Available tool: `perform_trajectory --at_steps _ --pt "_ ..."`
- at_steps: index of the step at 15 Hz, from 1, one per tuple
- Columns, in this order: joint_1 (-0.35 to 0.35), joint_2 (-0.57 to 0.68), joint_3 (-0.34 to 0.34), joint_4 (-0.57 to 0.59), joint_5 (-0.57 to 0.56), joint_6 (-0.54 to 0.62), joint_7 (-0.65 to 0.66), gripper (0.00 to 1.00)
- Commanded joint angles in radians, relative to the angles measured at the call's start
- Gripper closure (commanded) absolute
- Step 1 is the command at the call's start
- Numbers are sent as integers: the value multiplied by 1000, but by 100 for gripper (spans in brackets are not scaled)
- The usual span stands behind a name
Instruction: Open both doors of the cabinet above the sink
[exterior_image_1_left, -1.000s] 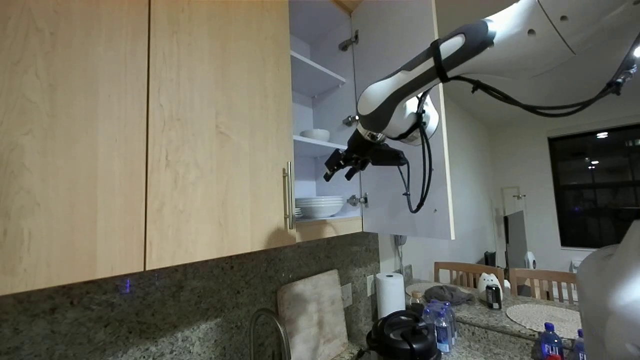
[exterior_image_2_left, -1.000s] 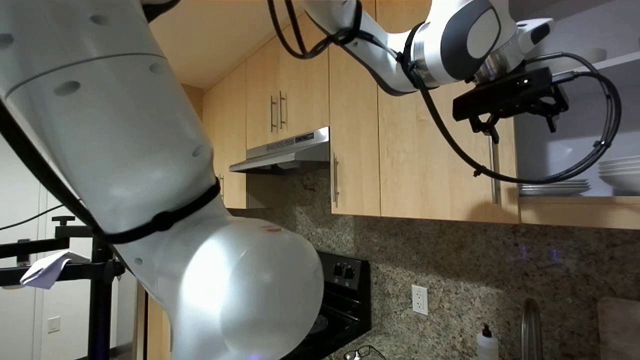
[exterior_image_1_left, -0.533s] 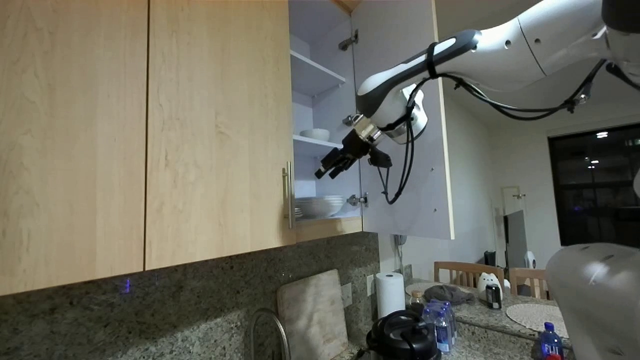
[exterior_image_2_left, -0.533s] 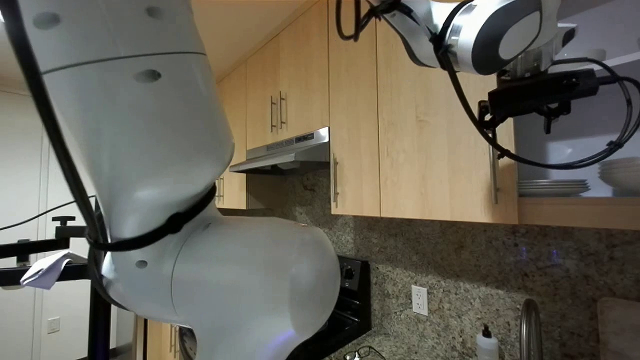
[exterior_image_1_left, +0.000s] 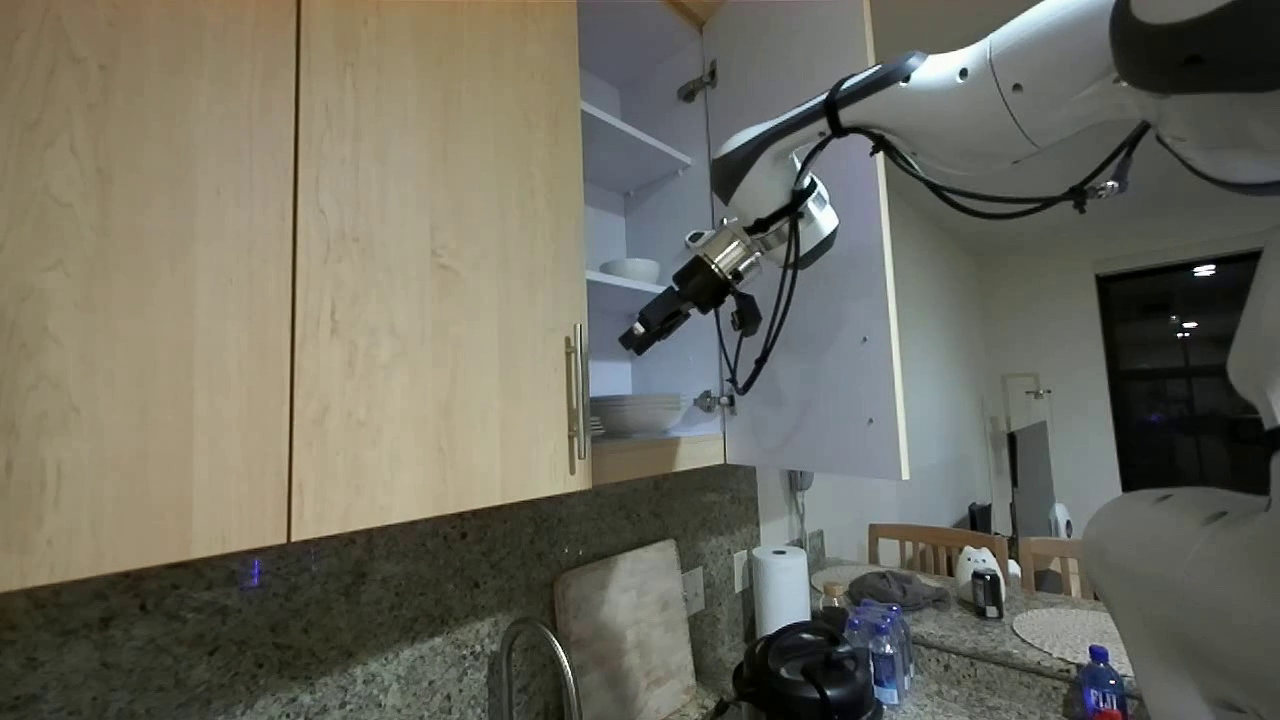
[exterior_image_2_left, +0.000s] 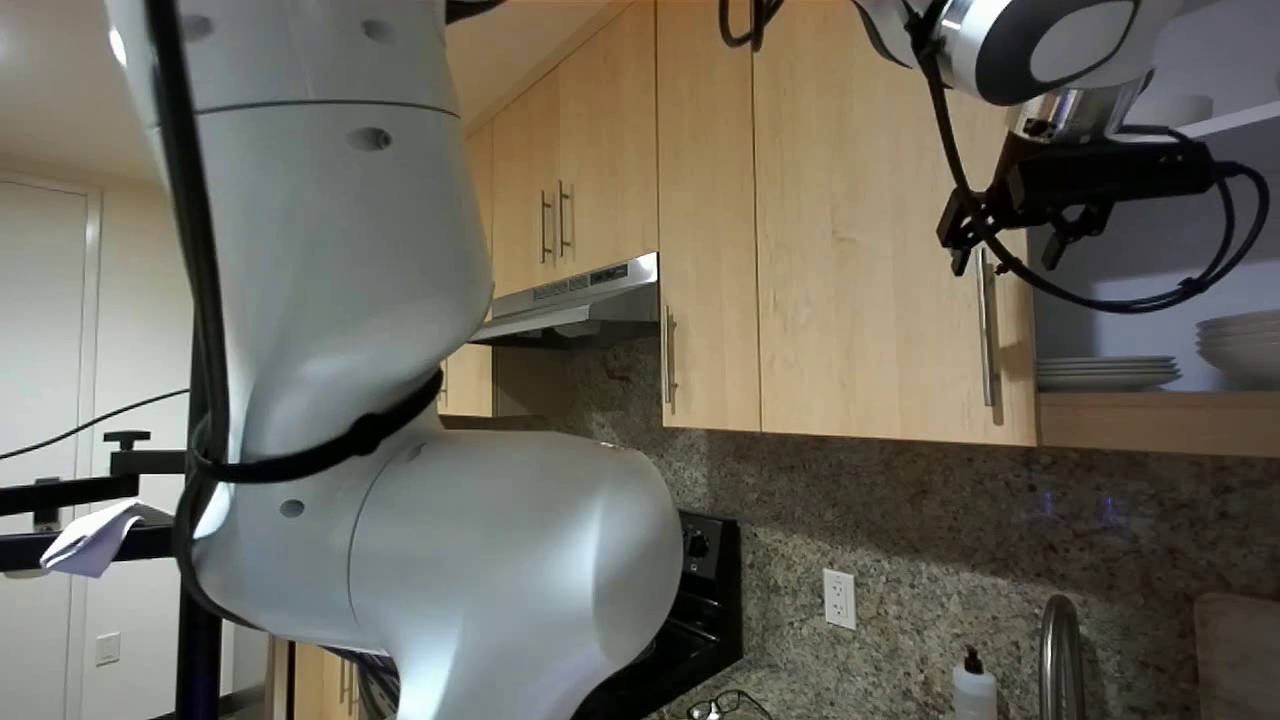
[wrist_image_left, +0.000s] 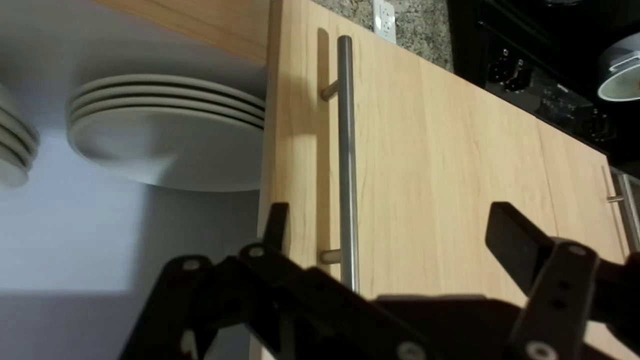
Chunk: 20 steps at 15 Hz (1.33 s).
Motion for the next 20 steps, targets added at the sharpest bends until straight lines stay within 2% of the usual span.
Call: perform_trajectory --at_steps 1,3,5,10,14,20 --pt "-75 151 21 106 153 -135 -127 0" --pt "-156 214 74 143 220 -199 -162 0" --pt "-262 264 159 177 259 -242 -177 0" --pt "-506 325 399 239 264 -268 -165 0" --pt "-602 335 516 254 263 -252 -160 0" --pt "-651 354 598 273 269 -239 -146 0"
